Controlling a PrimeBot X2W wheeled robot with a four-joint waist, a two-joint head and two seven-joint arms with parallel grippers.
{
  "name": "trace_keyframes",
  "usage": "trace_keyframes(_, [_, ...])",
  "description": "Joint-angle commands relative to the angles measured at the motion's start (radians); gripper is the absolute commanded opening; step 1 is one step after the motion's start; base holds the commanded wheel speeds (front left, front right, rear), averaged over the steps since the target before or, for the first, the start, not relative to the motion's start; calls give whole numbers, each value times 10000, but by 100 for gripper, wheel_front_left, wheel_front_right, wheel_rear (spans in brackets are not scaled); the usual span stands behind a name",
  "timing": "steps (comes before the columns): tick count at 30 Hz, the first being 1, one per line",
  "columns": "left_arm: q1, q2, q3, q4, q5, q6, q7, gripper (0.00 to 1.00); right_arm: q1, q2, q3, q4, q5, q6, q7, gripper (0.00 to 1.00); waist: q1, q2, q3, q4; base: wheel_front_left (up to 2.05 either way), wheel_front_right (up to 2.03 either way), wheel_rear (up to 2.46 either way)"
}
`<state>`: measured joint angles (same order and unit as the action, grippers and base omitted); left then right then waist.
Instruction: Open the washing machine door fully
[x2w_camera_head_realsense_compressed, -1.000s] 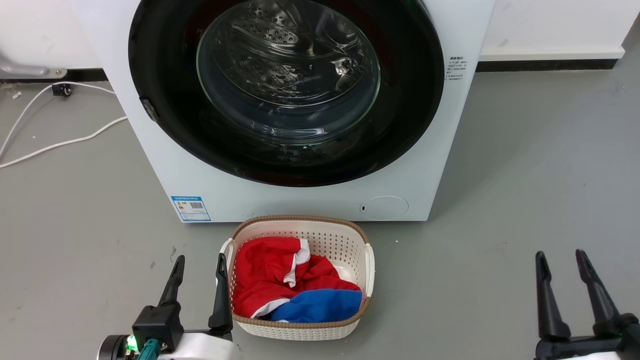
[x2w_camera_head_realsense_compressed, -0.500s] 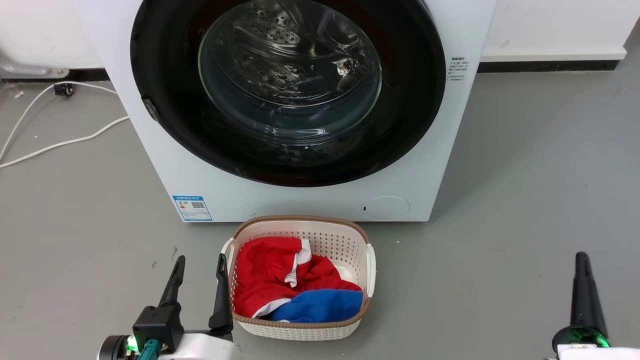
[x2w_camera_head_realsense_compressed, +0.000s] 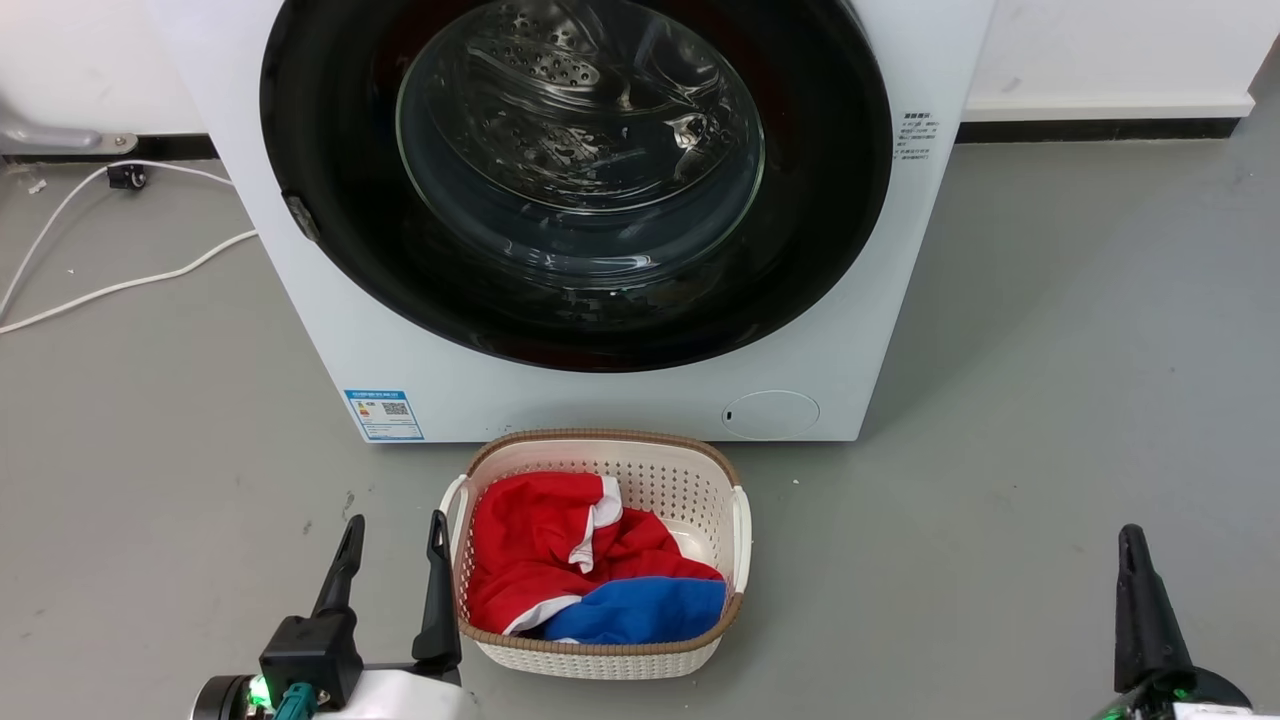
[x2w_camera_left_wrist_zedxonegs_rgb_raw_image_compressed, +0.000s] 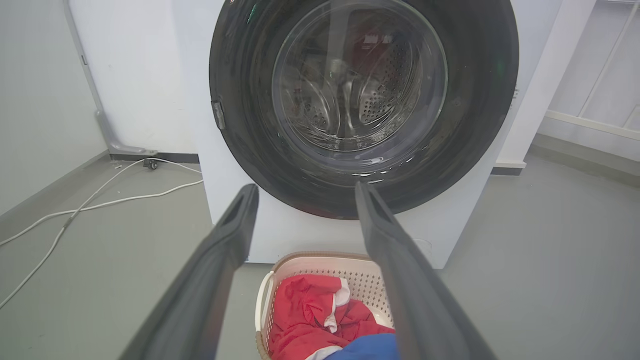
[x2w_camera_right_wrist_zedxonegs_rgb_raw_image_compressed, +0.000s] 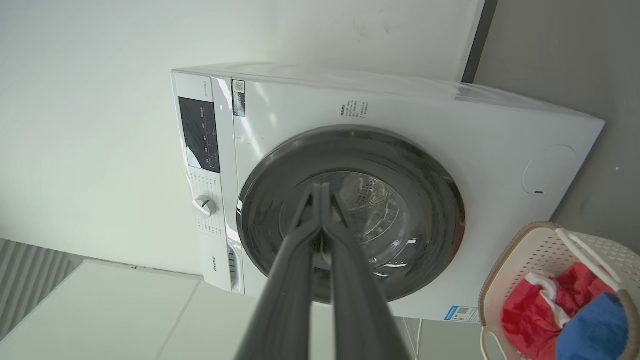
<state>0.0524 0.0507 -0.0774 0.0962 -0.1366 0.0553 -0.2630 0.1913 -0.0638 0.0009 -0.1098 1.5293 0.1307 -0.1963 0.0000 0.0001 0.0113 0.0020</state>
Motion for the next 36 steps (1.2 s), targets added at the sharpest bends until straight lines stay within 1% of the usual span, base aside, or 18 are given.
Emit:
trace_keyframes(1, [39, -2, 21, -29, 3, -27, -28, 100, 126, -45, -18, -106, 333, 1, 206, 0, 0, -1, 4, 1, 0, 0, 0])
trace_keyframes(4, [-9, -2, 18, -24, 24, -21, -28, 100, 256, -92, -139, -251, 1204, 1, 915, 0, 0, -1, 22, 21, 0, 0, 0])
trace_keyframes(7, [-62, -3, 22, -30, 82, 5, -28, 100, 389, -150, -249, -289, 1567, 2, 1533, 0, 0, -1, 50, 49, 0, 0, 0])
trace_keyframes(11, [-113, -2, 47, -57, 173, 39, -28, 100, 454, -102, -392, -299, 1659, 2, 2028, 0, 0, -1, 110, 79, 0, 0, 0])
trace_keyframes(15, [-153, -2, 54, -112, 241, 73, -28, 100, 364, -27, -559, -230, 1522, 2, 2156, 0, 0, -1, 197, 120, 0, 0, 0])
trace_keyframes(19, [-255, -2, 76, -189, 358, 136, -28, 100, -124, 7, -900, -44, 1485, 2, 2201, 0, 0, -1, 360, 178, 0, 0, 0])
trace_keyframes(21, [-345, -2, 72, -227, 375, 128, -28, 100, -500, -80, -1215, 118, 1483, 2, 2242, 0, 0, -1, 480, 227, 0, 0, 0])
trace_keyframes(25, [-563, -2, 79, -328, 463, 116, -28, 100, -1630, -428, -2016, 393, 1649, 2, 2403, 0, 0, -1, 856, 357, 0, 0, 0])
trace_keyframes(29, [-862, -2, 40, -437, 509, 111, -28, 100, -3002, -1060, -2820, 889, 1742, 2, 2666, 0, 0, -1, 1364, 515, 0, 0, 0])
trace_keyframes(33, [-1179, -2, -32, -535, 554, 134, -28, 100, -4404, -1682, -3298, 1536, 1921, 2, 3055, 0, 0, -1, 1888, 694, 0, 0, 0])
trace_keyframes(36, [-1441, -3, -107, -613, 576, 150, -28, 100, -5371, -2242, -3326, 2122, 1863, 2, 3480, 0, 0, -1, 2341, 833, 0, 0, 0])
